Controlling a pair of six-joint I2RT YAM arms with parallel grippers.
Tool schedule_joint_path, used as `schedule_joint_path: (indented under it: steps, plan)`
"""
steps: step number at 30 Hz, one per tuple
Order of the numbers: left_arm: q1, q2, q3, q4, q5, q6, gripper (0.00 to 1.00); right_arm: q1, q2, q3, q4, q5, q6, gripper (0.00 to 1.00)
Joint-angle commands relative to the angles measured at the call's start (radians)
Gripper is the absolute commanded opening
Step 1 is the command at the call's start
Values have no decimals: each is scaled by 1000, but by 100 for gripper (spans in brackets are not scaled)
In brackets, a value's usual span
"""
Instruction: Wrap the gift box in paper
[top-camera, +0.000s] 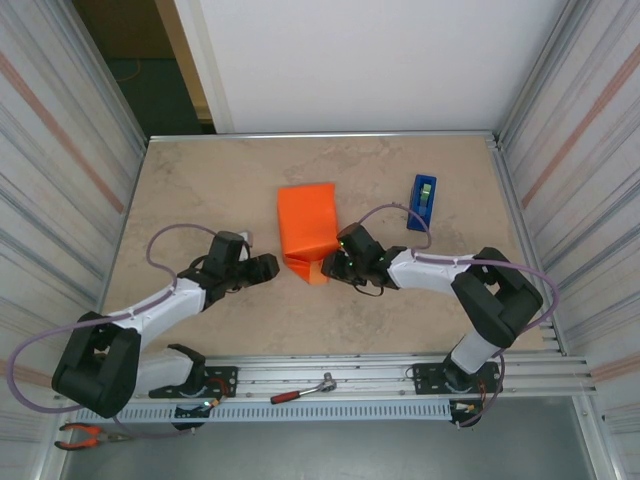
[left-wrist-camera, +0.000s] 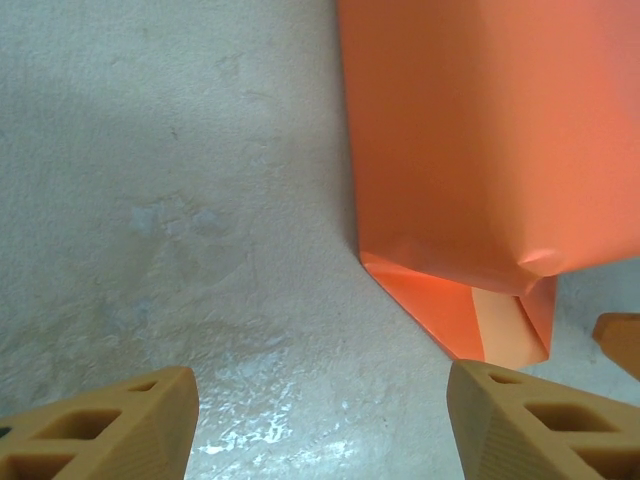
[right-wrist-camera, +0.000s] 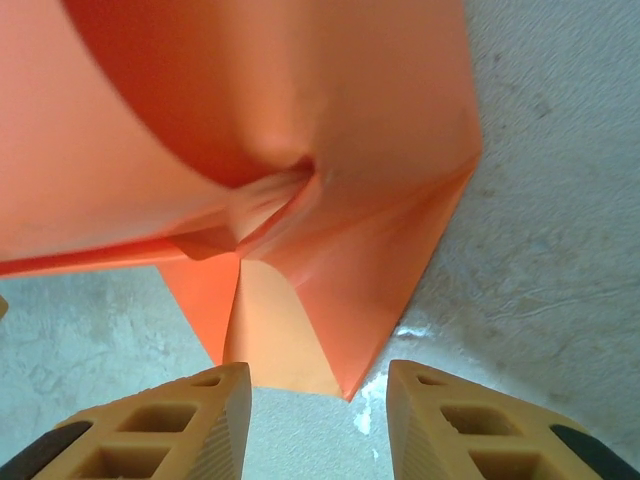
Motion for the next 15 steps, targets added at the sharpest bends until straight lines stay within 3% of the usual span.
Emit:
schedule_joint_path:
  steps: [1,15]
  plan:
    - [-11,7,4,29,6,-8,67,18,24,-4,5,19,23,41]
    - [-23,-22,7,20,9,-22,68,33,83,17,25,10,37,39]
